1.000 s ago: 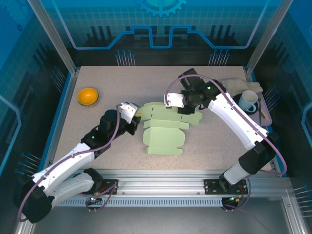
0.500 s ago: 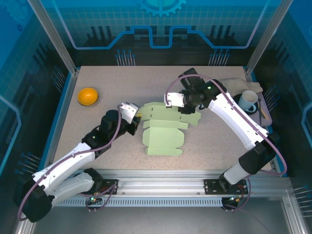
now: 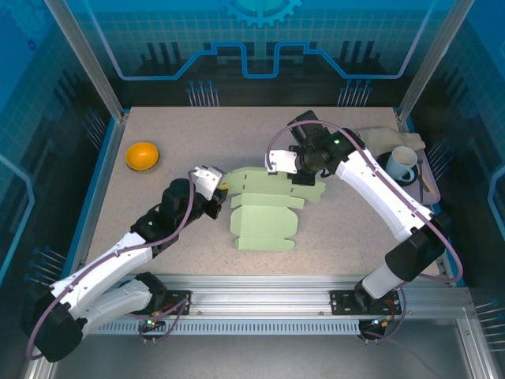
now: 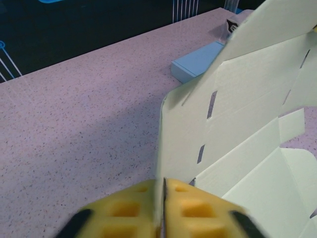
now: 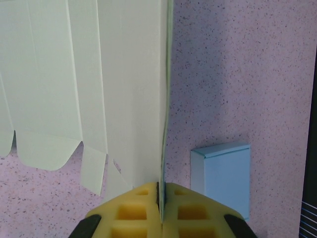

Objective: Fold the paper box

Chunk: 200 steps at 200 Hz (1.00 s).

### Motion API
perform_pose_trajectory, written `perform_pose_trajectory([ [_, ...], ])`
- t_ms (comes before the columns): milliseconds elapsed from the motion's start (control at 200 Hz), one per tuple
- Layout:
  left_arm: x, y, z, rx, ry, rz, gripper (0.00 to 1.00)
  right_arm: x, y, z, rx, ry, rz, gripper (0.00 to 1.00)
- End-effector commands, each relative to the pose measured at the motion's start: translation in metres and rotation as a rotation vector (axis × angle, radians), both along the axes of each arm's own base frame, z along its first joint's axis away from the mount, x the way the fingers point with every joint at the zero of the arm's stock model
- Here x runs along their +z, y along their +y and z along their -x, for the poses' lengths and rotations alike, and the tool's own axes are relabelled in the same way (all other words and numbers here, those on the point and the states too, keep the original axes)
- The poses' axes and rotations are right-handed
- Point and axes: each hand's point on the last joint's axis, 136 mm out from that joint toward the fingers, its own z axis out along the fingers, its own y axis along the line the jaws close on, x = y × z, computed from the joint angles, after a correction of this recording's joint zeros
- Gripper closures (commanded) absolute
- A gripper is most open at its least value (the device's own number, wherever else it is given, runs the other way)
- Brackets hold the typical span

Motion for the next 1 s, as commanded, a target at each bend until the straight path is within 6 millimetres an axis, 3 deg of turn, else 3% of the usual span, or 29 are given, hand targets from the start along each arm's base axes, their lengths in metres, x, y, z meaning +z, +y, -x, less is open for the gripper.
perform_pose_trajectory([
  [0,0.032,0.010,-0.002,0.067,-0.052,0.049,0.63,0.003,-0.003,0.001,0.000,-0.036,0.025,1.00],
  [35,0.044,0.011,0.002,0.065,-0.074,0.076,0.58,-0.001,-0.005,-0.001,-0.003,-0.041,0.039,1.00],
  [155,0.085,0.017,0.012,0.052,-0.171,0.123,0.56,-0.010,-0.008,-0.004,-0.011,-0.048,0.065,1.00],
  [225,0.095,0.019,0.012,0.043,-0.212,0.079,0.55,-0.010,-0.006,-0.004,-0.003,-0.045,0.055,1.00],
  [385,0.079,0.008,-0.006,0.005,-0.171,-0.095,0.55,-0.008,-0.001,-0.003,0.015,-0.040,0.034,1.00],
  [600,0.068,-0.012,-0.027,-0.048,-0.132,-0.179,0.54,-0.011,0.002,0.003,0.037,-0.029,0.032,1.00],
  [820,0.059,-0.038,-0.015,-0.201,-0.078,-0.123,0.53,-0.009,0.001,0.006,0.045,-0.032,0.018,1.00],
  [995,0.065,-0.058,-0.001,-0.314,-0.053,-0.024,0.52,-0.009,0.005,0.009,0.054,-0.021,-0.002,1.00],
])
